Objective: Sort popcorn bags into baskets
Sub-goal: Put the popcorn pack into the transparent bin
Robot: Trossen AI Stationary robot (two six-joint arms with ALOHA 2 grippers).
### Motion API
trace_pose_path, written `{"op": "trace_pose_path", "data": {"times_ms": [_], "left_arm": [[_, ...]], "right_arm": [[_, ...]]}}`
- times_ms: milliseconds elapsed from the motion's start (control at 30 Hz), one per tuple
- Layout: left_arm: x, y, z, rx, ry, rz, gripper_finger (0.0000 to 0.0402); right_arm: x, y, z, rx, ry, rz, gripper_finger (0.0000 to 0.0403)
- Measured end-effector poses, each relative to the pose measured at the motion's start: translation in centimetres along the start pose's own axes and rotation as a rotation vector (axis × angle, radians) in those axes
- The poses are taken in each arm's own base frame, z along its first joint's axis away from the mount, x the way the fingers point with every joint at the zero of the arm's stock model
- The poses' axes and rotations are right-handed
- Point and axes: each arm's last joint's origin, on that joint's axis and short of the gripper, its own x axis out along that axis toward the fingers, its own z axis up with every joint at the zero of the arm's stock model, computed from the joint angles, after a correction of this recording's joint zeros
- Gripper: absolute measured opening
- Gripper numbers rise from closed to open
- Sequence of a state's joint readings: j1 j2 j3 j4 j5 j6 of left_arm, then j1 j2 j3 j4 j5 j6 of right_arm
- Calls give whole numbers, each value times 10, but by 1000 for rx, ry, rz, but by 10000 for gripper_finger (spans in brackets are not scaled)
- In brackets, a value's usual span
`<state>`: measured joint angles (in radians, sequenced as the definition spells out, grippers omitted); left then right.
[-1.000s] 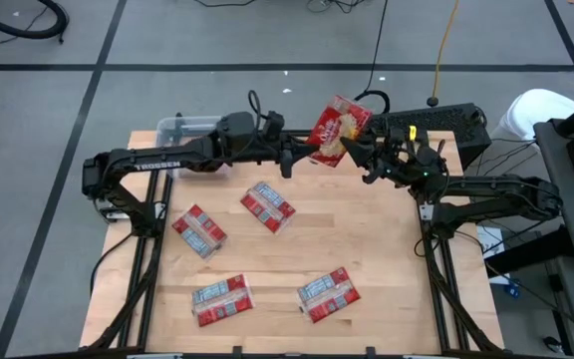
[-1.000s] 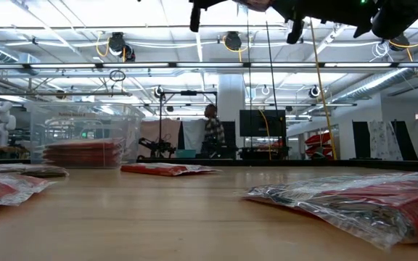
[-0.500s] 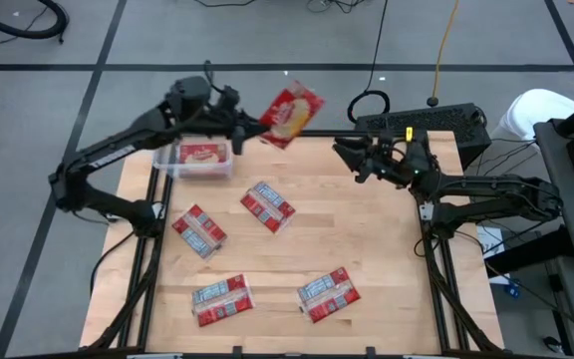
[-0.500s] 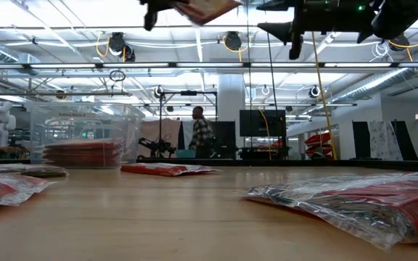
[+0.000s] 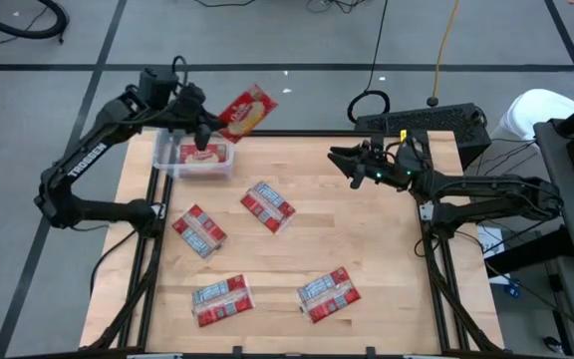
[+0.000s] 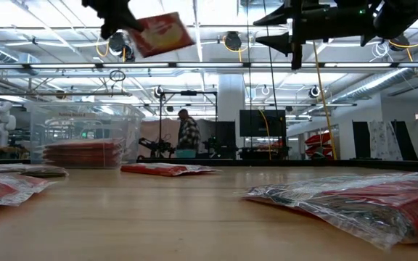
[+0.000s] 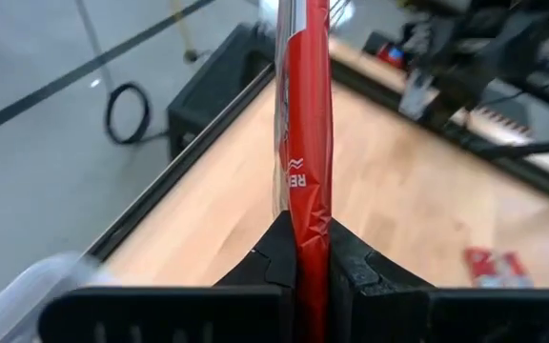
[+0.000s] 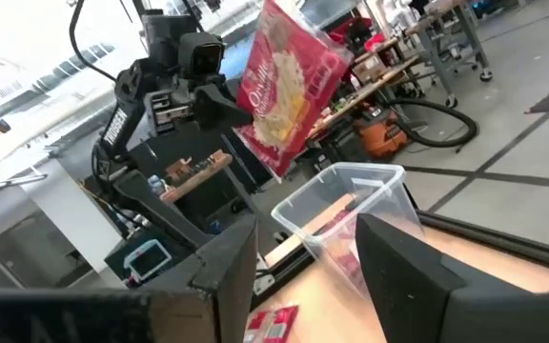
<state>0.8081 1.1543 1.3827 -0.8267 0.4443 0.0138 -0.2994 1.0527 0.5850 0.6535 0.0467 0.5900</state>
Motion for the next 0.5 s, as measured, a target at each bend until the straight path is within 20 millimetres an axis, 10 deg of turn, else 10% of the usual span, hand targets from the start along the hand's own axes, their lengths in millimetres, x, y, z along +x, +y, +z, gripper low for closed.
{"op": "trace_pose_path", "data": {"times_ms": [500], "left_arm": [[-20,30,-38,52,397,327,17]], "right_arm": [[-2,-6,-9,76,52,-42,171]]}}
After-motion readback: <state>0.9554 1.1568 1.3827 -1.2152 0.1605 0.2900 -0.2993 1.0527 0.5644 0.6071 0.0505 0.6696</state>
